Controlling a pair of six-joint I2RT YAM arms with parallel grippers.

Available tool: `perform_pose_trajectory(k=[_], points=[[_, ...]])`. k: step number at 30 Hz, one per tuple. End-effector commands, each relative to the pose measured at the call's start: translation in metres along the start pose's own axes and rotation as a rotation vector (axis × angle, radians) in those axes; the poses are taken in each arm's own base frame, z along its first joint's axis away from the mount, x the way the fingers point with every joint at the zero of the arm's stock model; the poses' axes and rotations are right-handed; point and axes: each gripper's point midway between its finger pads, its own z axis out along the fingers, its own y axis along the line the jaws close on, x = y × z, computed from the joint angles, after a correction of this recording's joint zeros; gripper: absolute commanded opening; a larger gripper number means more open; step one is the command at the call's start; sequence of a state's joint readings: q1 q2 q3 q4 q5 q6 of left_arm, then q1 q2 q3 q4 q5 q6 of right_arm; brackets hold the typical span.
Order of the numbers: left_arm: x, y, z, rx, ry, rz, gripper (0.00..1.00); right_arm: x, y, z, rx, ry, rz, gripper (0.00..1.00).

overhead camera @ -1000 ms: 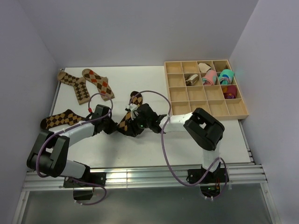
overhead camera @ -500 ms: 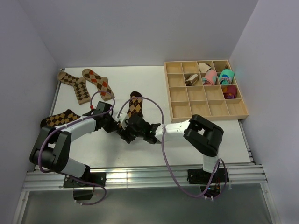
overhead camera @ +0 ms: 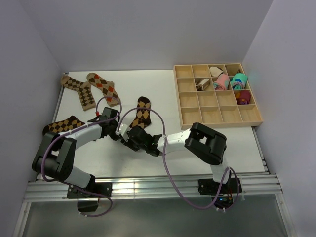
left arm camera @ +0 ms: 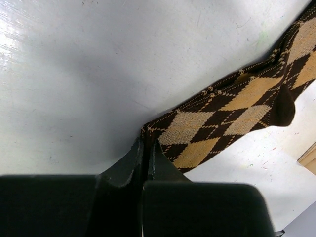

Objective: Roll the socks
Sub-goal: Roll the sock at the center of the board.

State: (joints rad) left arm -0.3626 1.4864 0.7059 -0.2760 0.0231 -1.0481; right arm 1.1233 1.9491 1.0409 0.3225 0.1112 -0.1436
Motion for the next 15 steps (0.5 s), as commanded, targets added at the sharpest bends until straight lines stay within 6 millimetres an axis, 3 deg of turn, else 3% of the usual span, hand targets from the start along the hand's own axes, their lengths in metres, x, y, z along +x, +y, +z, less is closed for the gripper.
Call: perform_pose_trajectory(k=[1, 5, 6, 8, 13, 15], points=[[-0.005, -0.009, -0.002, 0.017, -0.003, 0.019, 0.00, -0.031, -0.011, 0.006, 0.062, -0.081, -0.006, 0.36], [-0.006, -0.008, -0.001, 0.013, -0.008, 0.019, 0.00, -0.032, -0.008, 0.005, 0.042, -0.090, 0.021, 0.19], [-0.006, -0.008, -0.001, 0.012, -0.007, 0.017, 0.00, -0.030, -0.006, 0.006, 0.036, -0.086, 0.026, 0.09], [-0.006, -0.008, -0.002, 0.012, -0.009, 0.016, 0.00, -0.029, -0.004, 0.006, 0.026, -0.081, 0.042, 0.00], [-0.009, -0.010, -0.004, 0.019, -0.023, 0.009, 0.00, -0.026, 0.000, 0.004, -0.040, -0.073, 0.122, 0.00], [-0.011, -0.010, -0.004, 0.022, -0.033, 0.003, 0.01, -0.019, -0.007, 0.004, -0.055, -0.056, 0.179, 0.00]])
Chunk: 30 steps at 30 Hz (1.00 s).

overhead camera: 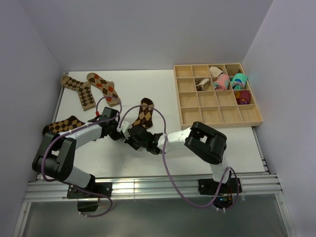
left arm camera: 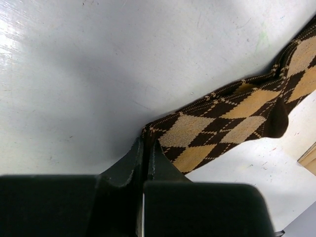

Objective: Roll the socks
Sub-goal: Roll the sock at the center of the board.

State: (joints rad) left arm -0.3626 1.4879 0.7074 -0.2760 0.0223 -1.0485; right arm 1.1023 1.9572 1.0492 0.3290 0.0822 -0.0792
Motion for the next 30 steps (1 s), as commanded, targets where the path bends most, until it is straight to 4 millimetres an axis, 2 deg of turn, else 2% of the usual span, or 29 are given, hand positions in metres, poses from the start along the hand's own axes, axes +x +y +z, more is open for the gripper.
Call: perform_pose_trajectory(k=[1, 3, 5, 6, 7, 9, 10, 11, 12, 13, 14, 15, 16, 18, 19, 20, 24, 25, 26, 28, 29, 30], points=[[-0.013, -0.012, -0.008, 0.034, -0.046, -0.006, 0.04, -0.017, 0.002, 0.000, -0.093, -0.043, 0.146, 0.00], [-0.018, -0.015, -0.013, 0.063, -0.067, -0.022, 0.09, -0.011, -0.008, 0.000, -0.116, -0.025, 0.240, 0.00], [-0.026, -0.015, -0.016, 0.075, -0.114, -0.044, 0.16, -0.008, -0.005, -0.001, -0.180, -0.017, 0.326, 0.00], [-0.028, -0.014, -0.018, 0.081, -0.127, -0.052, 0.19, -0.006, -0.014, -0.001, -0.181, -0.015, 0.363, 0.00], [-0.030, -0.014, -0.023, 0.098, -0.147, -0.064, 0.27, -0.005, -0.010, -0.002, -0.226, -0.003, 0.413, 0.00], [-0.037, -0.021, -0.034, 0.154, -0.200, -0.076, 0.39, -0.001, -0.017, -0.002, -0.249, 0.007, 0.477, 0.00], [-0.033, -0.014, -0.034, 0.160, -0.207, -0.083, 0.48, -0.002, -0.018, -0.002, -0.265, 0.004, 0.523, 0.00], [-0.035, -0.014, -0.036, 0.179, -0.226, -0.090, 0.52, -0.002, -0.014, -0.005, -0.305, 0.009, 0.546, 0.00], [-0.043, -0.025, -0.049, 0.254, -0.276, -0.094, 0.57, 0.001, -0.016, -0.004, -0.317, 0.015, 0.574, 0.00], [-0.043, -0.026, -0.053, 0.284, -0.292, -0.100, 0.65, 0.000, -0.021, -0.004, -0.321, 0.014, 0.620, 0.00], [-0.036, -0.014, -0.050, 0.283, -0.291, -0.100, 0.68, 0.001, -0.020, -0.004, -0.336, 0.022, 0.640, 0.00], [-0.044, -0.028, -0.064, 0.375, -0.341, -0.102, 0.70, 0.002, -0.020, -0.005, -0.354, 0.028, 0.657, 0.00], [-0.037, -0.019, -0.061, 0.380, -0.339, -0.090, 0.70, 0.006, -0.022, -0.004, -0.355, 0.044, 0.687, 0.00], [-0.035, -0.021, -0.067, 0.436, -0.358, -0.079, 0.70, 0.005, -0.019, -0.003, -0.378, 0.055, 0.709, 0.00], [-0.039, -0.031, -0.077, 0.510, -0.393, -0.060, 0.69, 0.011, -0.019, -0.002, -0.379, 0.080, 0.733, 0.00], [-0.030, -0.027, -0.074, 0.528, -0.372, -0.047, 0.68, 0.009, -0.021, 0.000, -0.383, 0.084, 0.759, 0.00], [-0.024, -0.035, -0.082, 0.657, -0.398, -0.009, 0.64, 0.017, -0.023, 0.001, -0.394, 0.115, 0.854, 0.00], [-0.019, -0.030, -0.078, 0.667, -0.393, -0.002, 0.63, 0.015, -0.023, 0.001, -0.403, 0.111, 0.882, 0.00], [-0.020, -0.039, -0.087, 0.738, -0.414, 0.012, 0.64, 0.017, -0.025, 0.001, -0.401, 0.114, 0.898, 0.00], [-0.015, -0.034, -0.083, 0.759, -0.415, 0.021, 0.65, 0.018, -0.026, 0.001, -0.400, 0.117, 0.918, 0.00], [-0.017, -0.040, -0.090, 0.803, -0.438, 0.027, 0.65, 0.019, -0.028, 0.001, -0.397, 0.118, 0.922, 0.00], [-0.016, -0.037, -0.086, 0.794, -0.437, 0.029, 0.66, 0.020, -0.028, 0.002, -0.397, 0.121, 0.925, 0.00]])
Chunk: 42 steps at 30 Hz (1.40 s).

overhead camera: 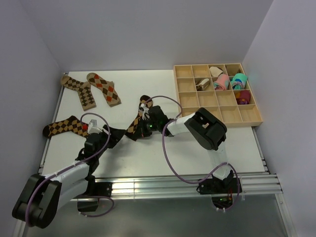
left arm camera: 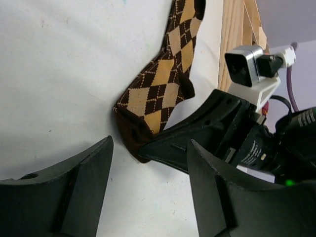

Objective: Roll the socks
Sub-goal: Roll the sock at the center of the board.

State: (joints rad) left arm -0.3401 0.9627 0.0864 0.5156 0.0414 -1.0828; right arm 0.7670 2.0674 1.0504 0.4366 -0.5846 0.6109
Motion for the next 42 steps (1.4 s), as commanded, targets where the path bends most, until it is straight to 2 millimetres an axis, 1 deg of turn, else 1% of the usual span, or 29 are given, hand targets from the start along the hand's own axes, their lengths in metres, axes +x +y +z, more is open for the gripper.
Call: perform_pose_trajectory(k=[1, 3, 6, 8, 9, 10, 12, 13, 14, 15, 17, 18, 20, 22, 26, 28, 30, 31, 34, 36, 37, 39, 40, 42], points=[[-0.015, -0.038, -0.001, 0.195, -0.070, 0.052, 0.68, 0.007, -0.008, 0.002, 0.012, 0.028, 0.067, 0.00], [-0.010, -0.034, 0.003, 0.181, -0.044, 0.069, 0.70, 0.007, -0.009, 0.003, 0.016, 0.027, 0.067, 0.00], [-0.006, -0.039, 0.006, 0.217, -0.028, 0.089, 0.68, 0.008, -0.010, 0.004, 0.017, 0.039, 0.072, 0.00], [-0.004, -0.041, 0.008, 0.229, -0.012, 0.092, 0.64, 0.009, -0.011, 0.005, 0.015, 0.044, 0.081, 0.00], [0.000, -0.038, 0.012, 0.215, 0.006, 0.087, 0.62, 0.008, -0.011, 0.005, 0.013, 0.044, 0.084, 0.00], [0.000, -0.040, 0.013, 0.223, 0.014, 0.082, 0.58, 0.008, -0.011, 0.005, 0.014, 0.041, 0.091, 0.00], [0.004, -0.038, 0.016, 0.217, 0.031, 0.074, 0.53, 0.007, -0.011, 0.005, 0.010, 0.039, 0.096, 0.00], [0.003, -0.040, 0.016, 0.228, 0.028, 0.072, 0.47, 0.007, -0.012, 0.005, 0.011, 0.040, 0.101, 0.00], [0.004, -0.039, 0.016, 0.225, 0.031, 0.070, 0.44, 0.006, -0.012, 0.006, 0.012, 0.039, 0.103, 0.00], [0.006, -0.036, 0.018, 0.216, 0.037, 0.069, 0.43, 0.006, -0.012, 0.006, 0.009, 0.038, 0.103, 0.00], [0.006, -0.037, 0.020, 0.222, 0.039, 0.073, 0.40, 0.005, -0.013, 0.007, 0.008, 0.040, 0.108, 0.00], [0.007, -0.035, 0.022, 0.216, 0.046, 0.072, 0.39, 0.005, -0.013, 0.007, 0.008, 0.042, 0.109, 0.00], [0.005, -0.039, 0.023, 0.233, 0.036, 0.078, 0.39, 0.005, -0.013, 0.008, 0.003, 0.046, 0.114, 0.00], [0.006, -0.035, 0.026, 0.229, 0.034, 0.082, 0.39, 0.005, -0.014, 0.008, 0.002, 0.045, 0.120, 0.00], [0.007, -0.036, 0.029, 0.253, 0.026, 0.087, 0.39, 0.005, -0.015, 0.009, -0.007, 0.050, 0.132, 0.00], [0.007, -0.043, 0.029, 0.303, 0.022, 0.088, 0.40, 0.006, -0.016, 0.009, -0.007, 0.050, 0.137, 0.00], [0.013, -0.039, 0.026, 0.306, 0.039, 0.081, 0.40, 0.004, -0.016, 0.009, -0.012, 0.047, 0.139, 0.00], [0.010, -0.047, 0.018, 0.362, 0.015, 0.087, 0.41, 0.004, -0.016, 0.009, -0.011, 0.046, 0.146, 0.00], [0.009, -0.047, 0.010, 0.389, -0.006, 0.092, 0.43, 0.003, -0.017, 0.009, -0.011, 0.046, 0.147, 0.00], [0.010, -0.044, 0.011, 0.385, -0.005, 0.094, 0.43, 0.004, -0.017, 0.008, -0.010, 0.048, 0.149, 0.00], [0.004, -0.048, 0.009, 0.406, -0.029, 0.099, 0.42, 0.003, -0.018, 0.008, -0.009, 0.048, 0.146, 0.00], [0.004, -0.040, 0.000, 0.393, -0.043, 0.098, 0.40, 0.004, -0.018, 0.008, -0.007, 0.050, 0.145, 0.00], [-0.001, -0.039, -0.001, 0.392, -0.061, 0.096, 0.40, 0.005, -0.019, 0.008, -0.004, 0.051, 0.147, 0.00], [-0.004, -0.036, -0.001, 0.388, -0.058, 0.094, 0.40, 0.005, -0.018, 0.008, -0.004, 0.051, 0.146, 0.00]])
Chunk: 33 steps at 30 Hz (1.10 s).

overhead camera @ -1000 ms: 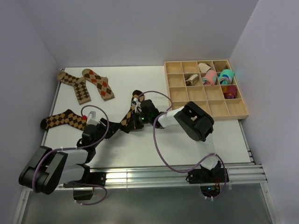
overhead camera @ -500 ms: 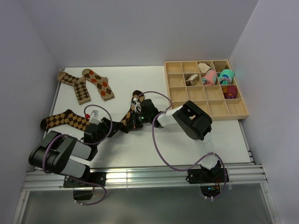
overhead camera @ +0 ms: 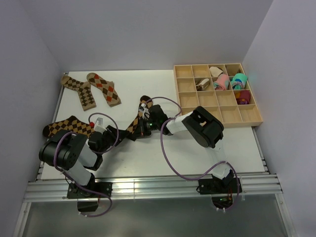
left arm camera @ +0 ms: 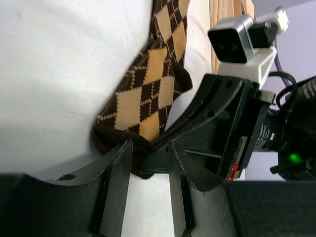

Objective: Roll the socks
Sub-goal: Roll the sock at the center of the board.

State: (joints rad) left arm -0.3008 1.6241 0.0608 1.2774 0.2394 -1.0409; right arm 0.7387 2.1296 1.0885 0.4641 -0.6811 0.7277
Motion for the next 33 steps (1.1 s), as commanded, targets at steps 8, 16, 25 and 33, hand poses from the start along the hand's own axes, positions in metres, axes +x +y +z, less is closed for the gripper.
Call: perform_pose_trajectory(k=[8, 16, 25, 33], points=[[-0.039, -0.042, -0.043, 0.234, -0.193, 0.097, 0.41, 0.002, -0.018, 0.001, 0.056, 0.005, 0.019, 0.00], [-0.039, -0.014, -0.046, 0.092, -0.178, 0.103, 0.35, 0.003, -0.018, 0.001, 0.056, 0.007, 0.020, 0.00], [-0.035, -0.004, -0.046, 0.021, -0.142, 0.122, 0.20, 0.001, -0.018, 0.002, 0.056, 0.005, 0.017, 0.00], [-0.019, 0.019, -0.039, -0.094, -0.047, 0.023, 0.20, 0.001, -0.019, 0.000, 0.064, 0.001, 0.012, 0.00]])
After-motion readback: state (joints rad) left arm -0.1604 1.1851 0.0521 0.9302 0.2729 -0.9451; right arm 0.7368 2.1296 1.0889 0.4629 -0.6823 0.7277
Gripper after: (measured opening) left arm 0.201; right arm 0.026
